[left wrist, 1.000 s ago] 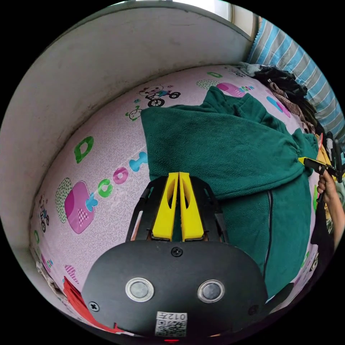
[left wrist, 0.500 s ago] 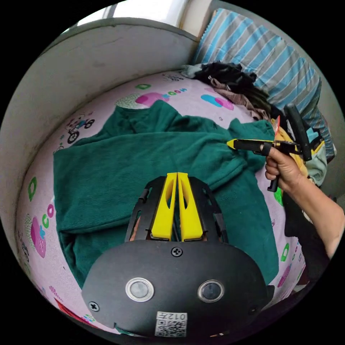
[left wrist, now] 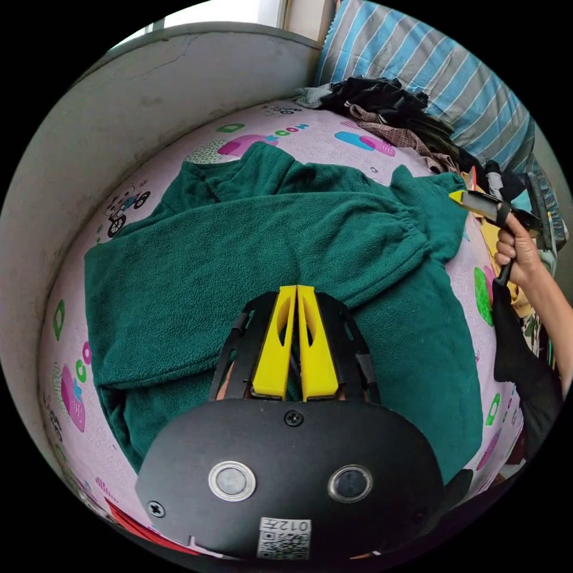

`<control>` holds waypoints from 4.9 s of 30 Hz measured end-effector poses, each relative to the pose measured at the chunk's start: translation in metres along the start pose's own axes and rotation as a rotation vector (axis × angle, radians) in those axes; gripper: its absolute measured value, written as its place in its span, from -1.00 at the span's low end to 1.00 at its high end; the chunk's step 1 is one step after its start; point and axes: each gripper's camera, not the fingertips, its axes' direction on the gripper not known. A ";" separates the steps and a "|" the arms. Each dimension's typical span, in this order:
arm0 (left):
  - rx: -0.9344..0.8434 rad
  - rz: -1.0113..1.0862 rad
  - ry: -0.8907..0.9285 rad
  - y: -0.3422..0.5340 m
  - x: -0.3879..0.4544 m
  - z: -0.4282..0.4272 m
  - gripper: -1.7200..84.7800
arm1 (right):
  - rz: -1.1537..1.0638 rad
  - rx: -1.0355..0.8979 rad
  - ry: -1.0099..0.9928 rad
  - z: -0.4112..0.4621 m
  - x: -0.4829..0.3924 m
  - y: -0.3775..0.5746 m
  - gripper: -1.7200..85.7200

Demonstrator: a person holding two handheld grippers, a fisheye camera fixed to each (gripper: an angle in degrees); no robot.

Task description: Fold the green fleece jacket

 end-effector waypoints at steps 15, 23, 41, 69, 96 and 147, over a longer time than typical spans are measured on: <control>0.141 -0.121 0.101 0.005 -0.005 -0.010 -0.95 | 0.545 0.057 -0.241 0.014 0.204 0.029 -0.87; 0.132 -0.121 0.351 -0.049 0.043 -0.023 -0.93 | 0.334 0.121 -0.352 -0.021 0.196 0.035 -0.97; 0.050 0.087 0.256 -0.101 0.150 -0.070 -0.83 | -0.384 -0.090 -0.427 -0.013 0.018 0.121 -0.98; -0.083 0.422 -0.022 -0.096 0.300 -0.040 -0.92 | -0.442 -0.230 -0.392 0.043 -0.011 0.194 -0.94; 0.332 -0.183 0.062 0.019 -0.053 -0.200 -0.96 | -0.702 -0.083 -0.035 0.032 -0.082 0.205 -0.82; 0.279 -0.244 0.110 -0.018 -0.165 -0.187 -0.95 | -0.657 -0.097 -0.130 0.067 -0.159 0.099 -0.98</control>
